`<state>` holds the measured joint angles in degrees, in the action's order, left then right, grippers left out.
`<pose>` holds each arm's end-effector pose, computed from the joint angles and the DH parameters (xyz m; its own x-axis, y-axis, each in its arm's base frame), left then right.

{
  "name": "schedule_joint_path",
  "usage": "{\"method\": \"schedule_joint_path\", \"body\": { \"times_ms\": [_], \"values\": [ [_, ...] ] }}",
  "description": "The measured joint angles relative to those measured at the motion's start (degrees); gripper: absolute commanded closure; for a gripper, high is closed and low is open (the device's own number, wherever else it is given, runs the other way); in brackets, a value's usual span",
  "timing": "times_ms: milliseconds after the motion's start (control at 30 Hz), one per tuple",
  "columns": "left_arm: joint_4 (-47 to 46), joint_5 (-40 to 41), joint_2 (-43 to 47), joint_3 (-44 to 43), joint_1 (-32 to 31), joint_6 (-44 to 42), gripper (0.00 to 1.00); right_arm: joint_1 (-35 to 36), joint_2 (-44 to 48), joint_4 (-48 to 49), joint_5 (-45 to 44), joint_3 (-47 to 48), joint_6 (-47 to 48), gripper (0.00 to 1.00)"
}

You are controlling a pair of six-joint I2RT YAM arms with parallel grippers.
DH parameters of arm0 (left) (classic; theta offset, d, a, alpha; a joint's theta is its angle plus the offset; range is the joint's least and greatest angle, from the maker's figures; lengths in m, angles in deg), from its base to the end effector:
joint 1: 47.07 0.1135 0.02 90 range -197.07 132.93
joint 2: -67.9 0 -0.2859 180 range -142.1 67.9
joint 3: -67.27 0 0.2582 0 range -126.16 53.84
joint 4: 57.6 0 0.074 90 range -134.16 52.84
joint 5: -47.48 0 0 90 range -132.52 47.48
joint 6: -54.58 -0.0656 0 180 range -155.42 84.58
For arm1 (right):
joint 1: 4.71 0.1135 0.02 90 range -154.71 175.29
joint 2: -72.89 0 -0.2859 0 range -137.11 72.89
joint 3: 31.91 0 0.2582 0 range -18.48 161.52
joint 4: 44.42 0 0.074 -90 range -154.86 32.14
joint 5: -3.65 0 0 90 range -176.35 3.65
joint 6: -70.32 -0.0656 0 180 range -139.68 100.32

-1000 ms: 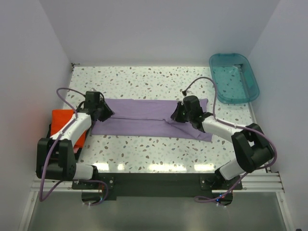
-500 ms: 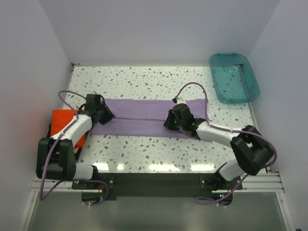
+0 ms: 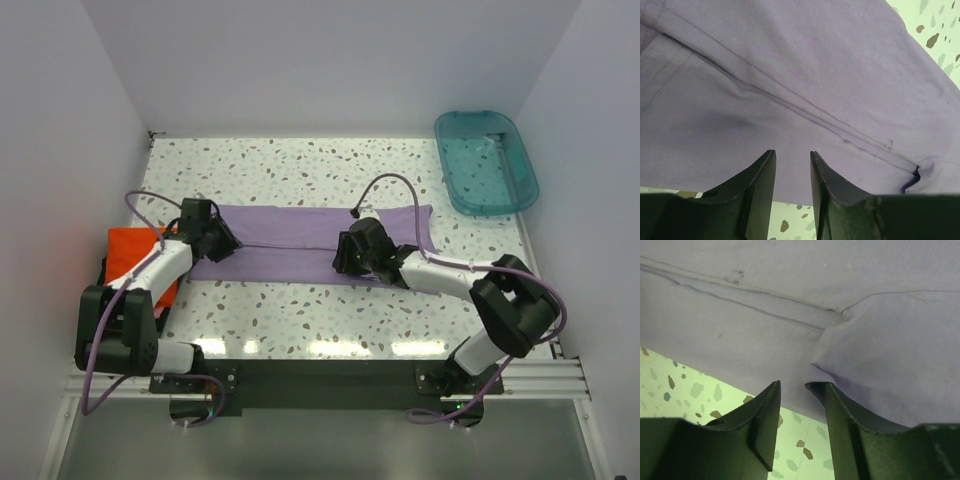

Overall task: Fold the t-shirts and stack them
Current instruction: Fold the tshirt

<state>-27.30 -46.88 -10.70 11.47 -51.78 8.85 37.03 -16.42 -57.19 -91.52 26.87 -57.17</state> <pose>0.2838 -0.0284 0.1822 -0.6596 -0.6440 -0.3875 -0.4651 0.7547 -0.4626 0.2579 0.2222 0.1727 -0.7798 0.1166 -0.6151 -0.1758 0.9022 0.3939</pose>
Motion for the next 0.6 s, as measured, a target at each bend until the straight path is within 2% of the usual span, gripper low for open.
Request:
{"method": "schedule_joint_path", "body": {
  "times_ms": [167,367,600],
  "values": [
    [1.33,0.24,-0.74,-1.01,-1.77,-1.18,0.57,0.26,0.17,-5.88,-2.19,3.76,0.81,0.49],
    [5.4,4.72,-7.21,-9.31,-7.91,-4.17,0.57,0.0,4.48,-14.75,-8.28,11.65,2.4,0.42],
    [9.97,11.65,-14.78,-16.79,-13.51,-6.73,0.6,-4.28,9.88,-18.03,-10.36,9.16,2.29,0.41]
  ]
}}
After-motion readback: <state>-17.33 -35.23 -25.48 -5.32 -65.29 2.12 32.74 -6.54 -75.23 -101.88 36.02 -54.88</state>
